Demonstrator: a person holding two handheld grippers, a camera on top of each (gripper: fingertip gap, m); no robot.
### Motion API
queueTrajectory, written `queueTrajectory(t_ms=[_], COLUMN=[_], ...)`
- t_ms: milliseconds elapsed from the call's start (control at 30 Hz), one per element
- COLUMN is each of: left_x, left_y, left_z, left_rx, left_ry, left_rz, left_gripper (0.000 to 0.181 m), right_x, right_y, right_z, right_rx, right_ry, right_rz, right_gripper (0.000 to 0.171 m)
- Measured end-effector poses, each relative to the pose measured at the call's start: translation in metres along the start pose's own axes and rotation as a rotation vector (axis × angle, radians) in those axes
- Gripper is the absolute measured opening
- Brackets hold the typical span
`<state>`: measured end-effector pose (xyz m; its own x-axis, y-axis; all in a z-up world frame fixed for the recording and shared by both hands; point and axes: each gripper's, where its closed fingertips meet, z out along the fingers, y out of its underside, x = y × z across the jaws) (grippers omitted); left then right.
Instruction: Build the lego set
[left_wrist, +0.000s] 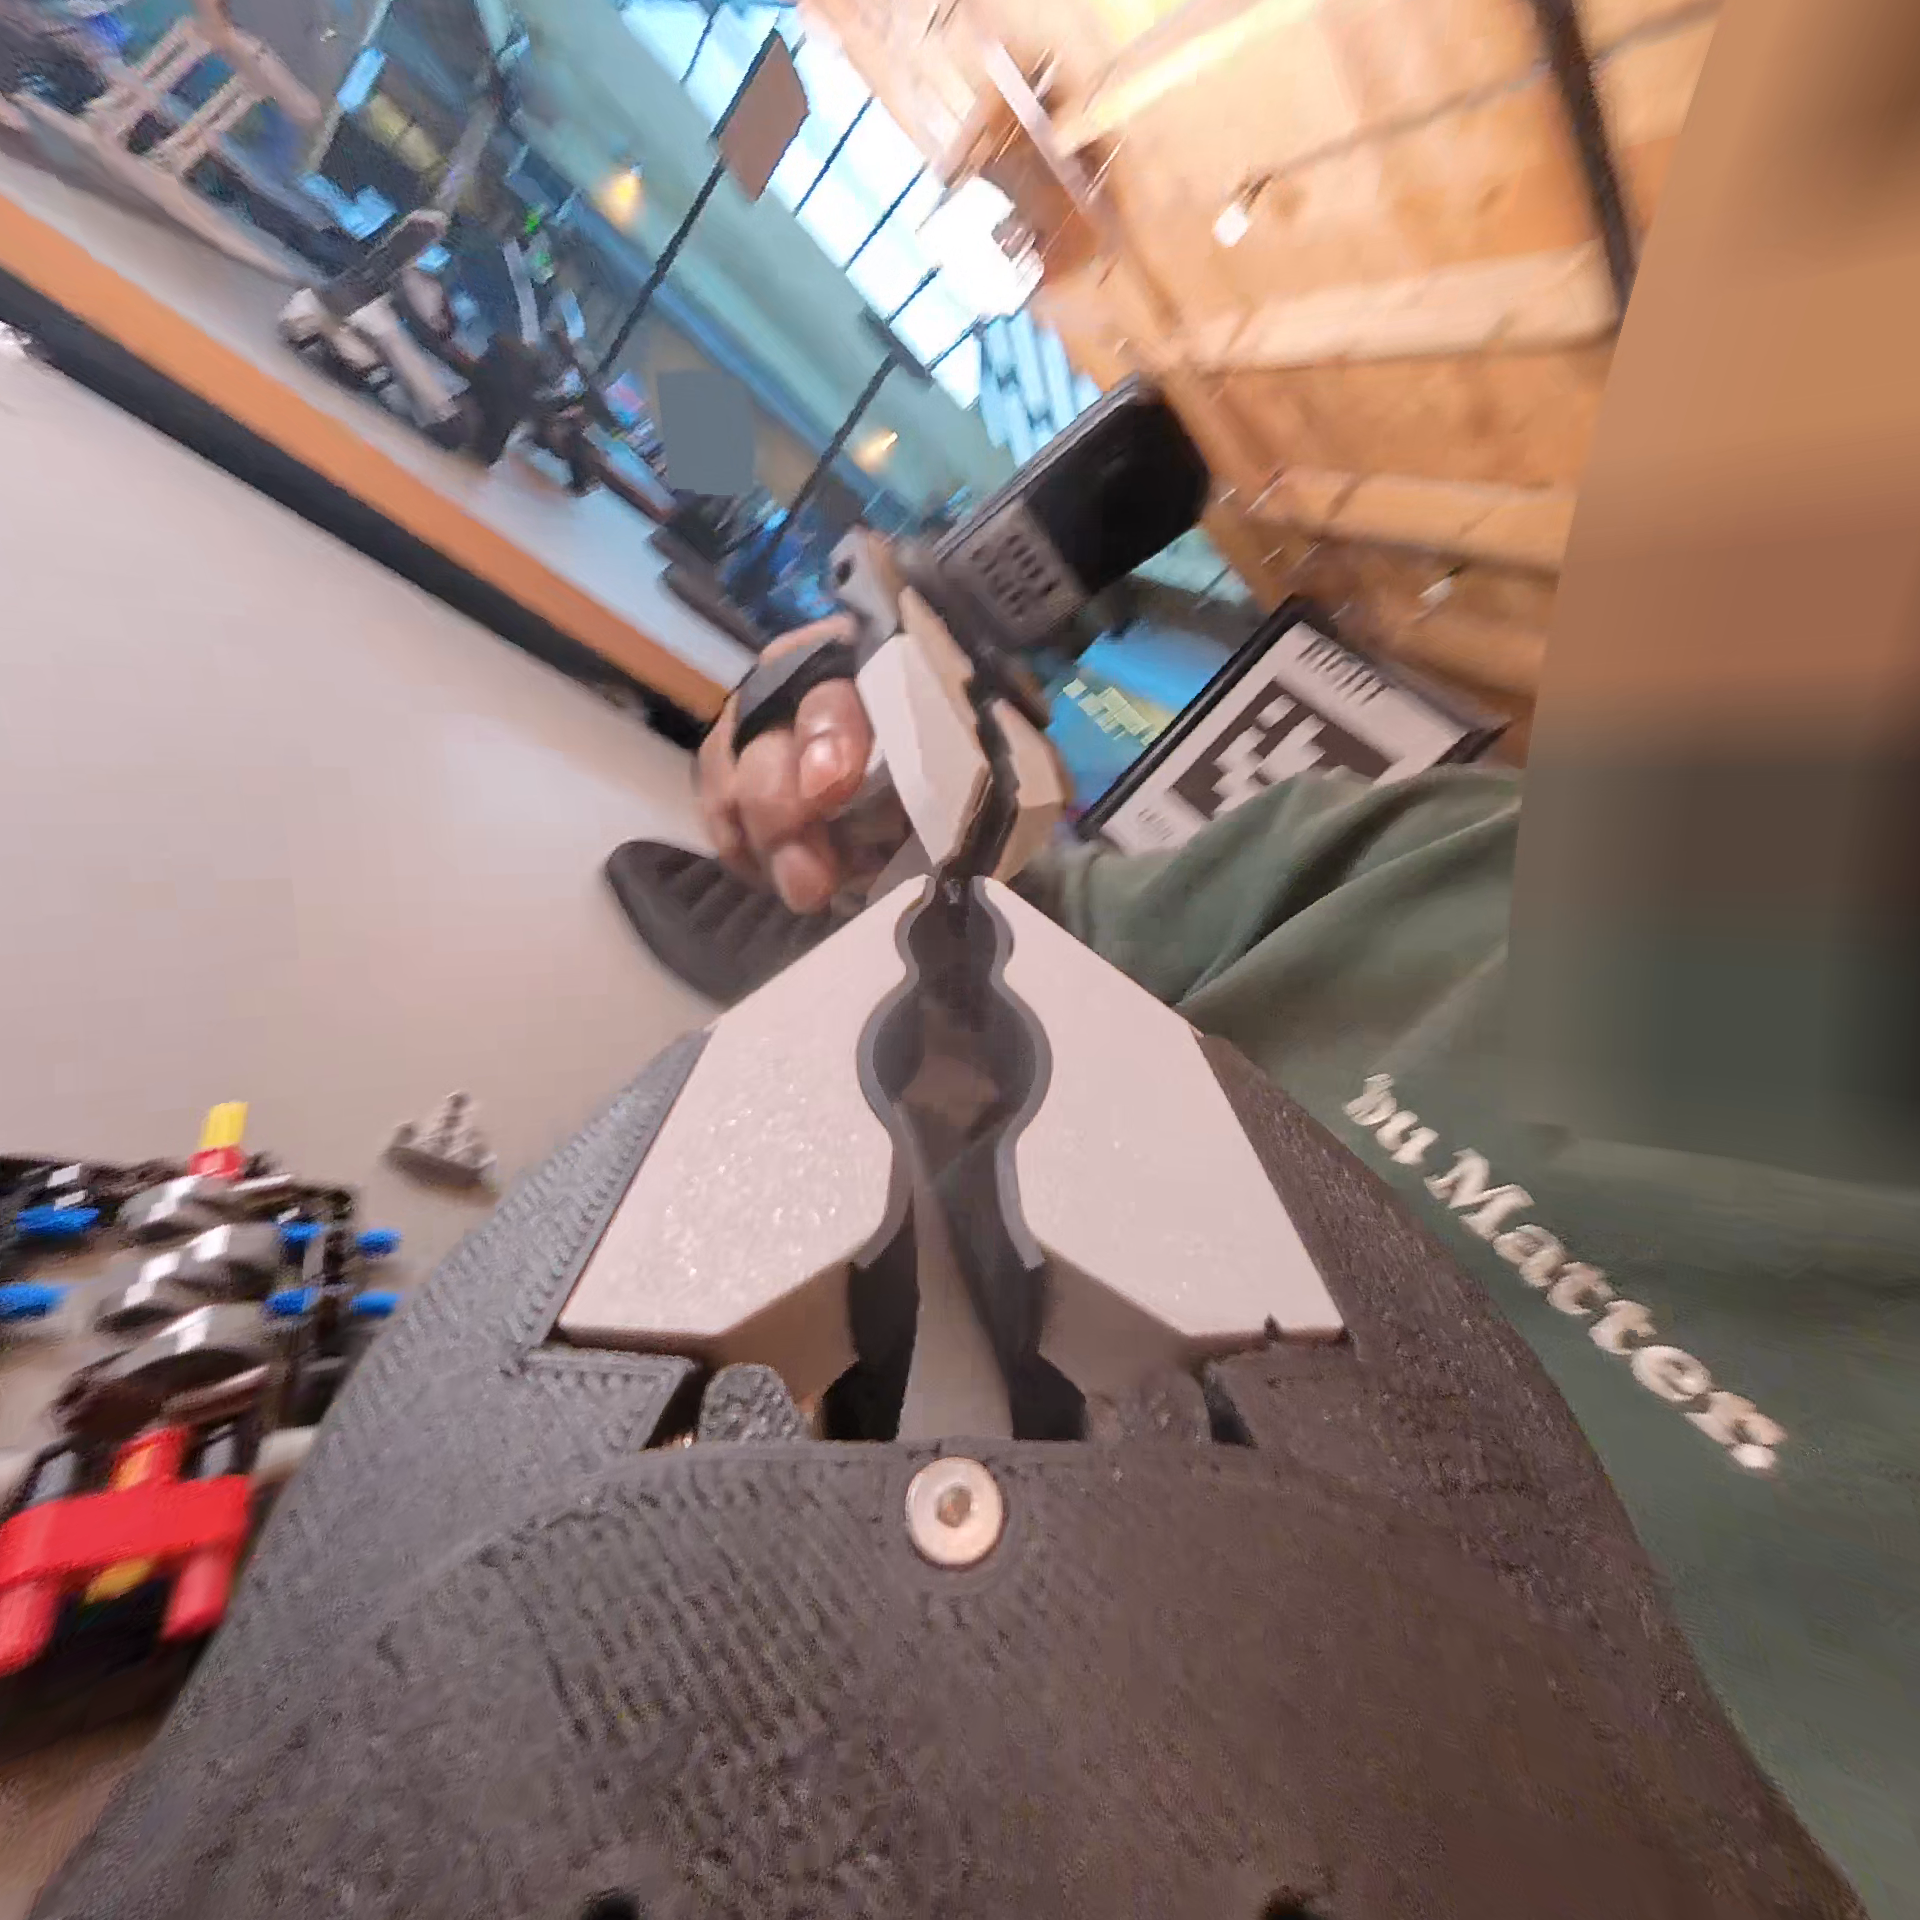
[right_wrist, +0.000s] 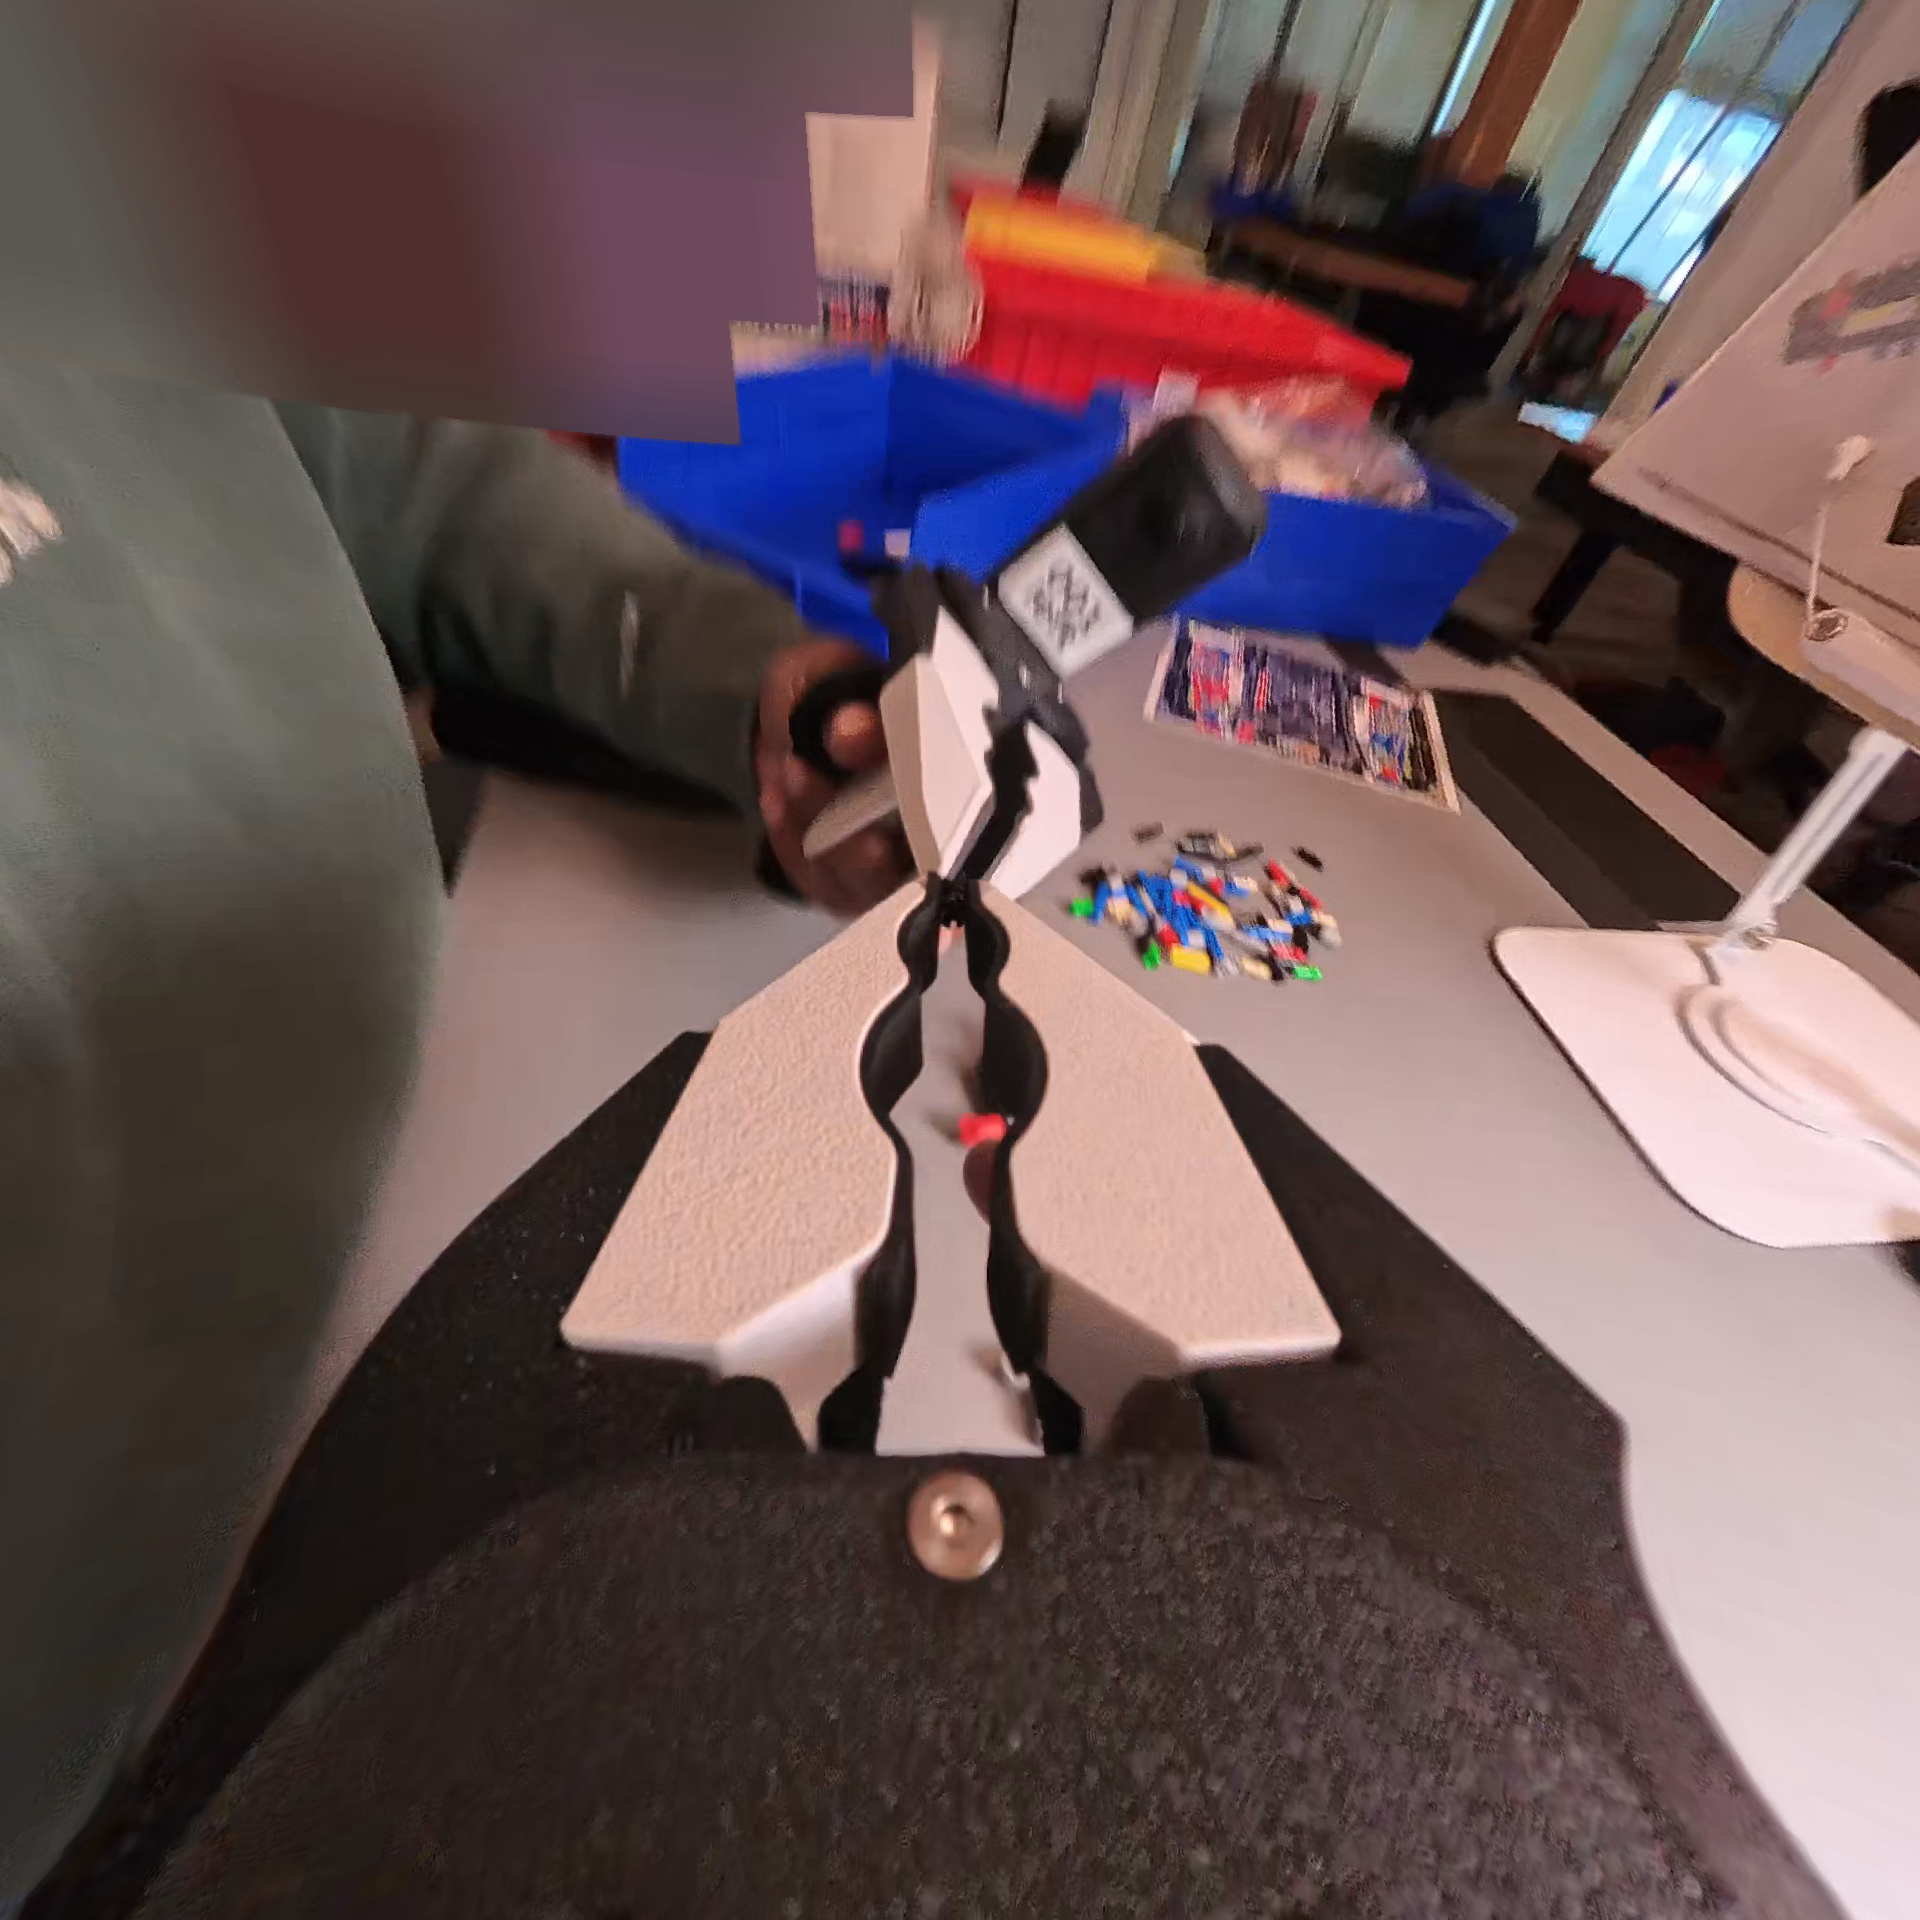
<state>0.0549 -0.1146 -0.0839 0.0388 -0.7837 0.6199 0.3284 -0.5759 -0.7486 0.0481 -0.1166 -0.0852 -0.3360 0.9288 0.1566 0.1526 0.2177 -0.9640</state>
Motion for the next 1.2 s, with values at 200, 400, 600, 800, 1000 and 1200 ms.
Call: queueTrajectory(t_ms=[200, 400, 600, 800, 1000, 1200], left_x=[0.011, 0.011, 0.002, -0.001, -0.007, -0.009], left_y=[-0.007, -0.007, -0.015, -0.016, -0.020, -0.024], left_z=[0.002, 0.000, -0.007, -0.011, -0.016, -0.016], left_rx=[0.098, 0.105, 0.091, 0.064, 0.108, 0.169], left_ry=[0.127, 0.125, 0.014, -0.048, -0.039, -0.028], left_rz=[-0.075, -0.069, 0.026, 0.092, 0.032, -0.035], left_gripper=[0.002, 0.002, 0.003, 0.002, 0.001, 0.000], right_x=[-0.001, 0.000, 0.004, 0.013, 0.020, 0.023], right_y=[-0.018, -0.019, -0.011, -0.009, -0.002, -0.004], right_z=[-0.003, -0.001, 0.002, 0.002, 0.002, 0.014], right_rx=[0.236, 0.256, 0.187, 0.184, 0.193, 0.179], right_ry=[0.012, 0.019, 0.002, 0.043, 0.084, 0.223], right_rz=[0.158, 0.180, 0.218, 0.219, 0.209, 0.064], right_gripper=[0.002, 0.000, 0.000, 0.000, 0.008, 0.012])
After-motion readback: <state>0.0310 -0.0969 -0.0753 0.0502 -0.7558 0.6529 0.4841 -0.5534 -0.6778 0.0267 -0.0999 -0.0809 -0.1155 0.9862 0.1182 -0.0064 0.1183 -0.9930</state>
